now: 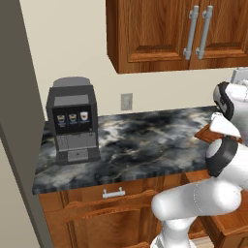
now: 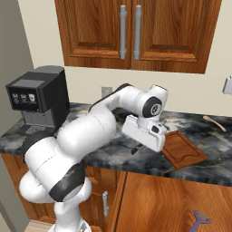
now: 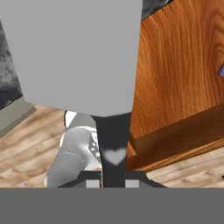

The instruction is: Open the drawer on the right and place the cutting tools on the cutting board.

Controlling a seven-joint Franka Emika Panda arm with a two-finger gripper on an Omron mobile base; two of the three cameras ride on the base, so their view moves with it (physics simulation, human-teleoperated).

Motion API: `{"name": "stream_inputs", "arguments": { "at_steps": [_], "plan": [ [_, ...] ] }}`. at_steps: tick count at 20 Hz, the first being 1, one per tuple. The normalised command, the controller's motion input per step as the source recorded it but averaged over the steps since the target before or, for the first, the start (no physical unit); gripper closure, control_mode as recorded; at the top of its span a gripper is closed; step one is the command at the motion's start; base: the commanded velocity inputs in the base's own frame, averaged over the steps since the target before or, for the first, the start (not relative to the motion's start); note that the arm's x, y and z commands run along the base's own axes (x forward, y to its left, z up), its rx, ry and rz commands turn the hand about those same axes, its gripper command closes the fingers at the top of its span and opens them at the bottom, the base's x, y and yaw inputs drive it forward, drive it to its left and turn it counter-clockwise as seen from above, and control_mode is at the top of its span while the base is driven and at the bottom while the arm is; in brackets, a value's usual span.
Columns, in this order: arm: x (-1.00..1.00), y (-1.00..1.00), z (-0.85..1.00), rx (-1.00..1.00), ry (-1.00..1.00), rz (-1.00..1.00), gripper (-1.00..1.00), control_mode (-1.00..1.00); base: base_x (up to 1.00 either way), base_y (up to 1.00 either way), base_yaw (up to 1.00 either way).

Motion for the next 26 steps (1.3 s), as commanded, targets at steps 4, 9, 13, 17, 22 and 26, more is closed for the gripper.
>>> {"name": "stream_inputs", "arguments": {
  "at_steps": [4, 9, 13, 17, 22, 26],
  "plan": [
    [1.00, 0.00, -0.11, 0.00, 0.00, -0.05, 1.00, -1.00, 0.00, 0.00, 0.00],
    [0.62, 0.00, -0.21, 0.00, -0.05, -0.04, 1.00, -1.00, 0.00, 0.00, 0.00],
    [0.47, 0.00, -0.34, 0.00, -0.07, -0.05, 1.00, -1.00, 0.00, 0.00, 0.00],
    [0.57, -0.02, -0.37, 0.00, -0.04, -0.06, 1.00, -1.00, 0.00, 0.00, 0.00],
    [0.40, -0.08, -0.40, 0.00, -0.12, -0.06, 1.00, -1.00, 0.00, 0.00, 0.00],
    [0.23, -0.29, -0.24, -0.06, -0.18, -0.09, 1.00, -1.00, 0.00, 0.00, 0.00]
  ]
}}
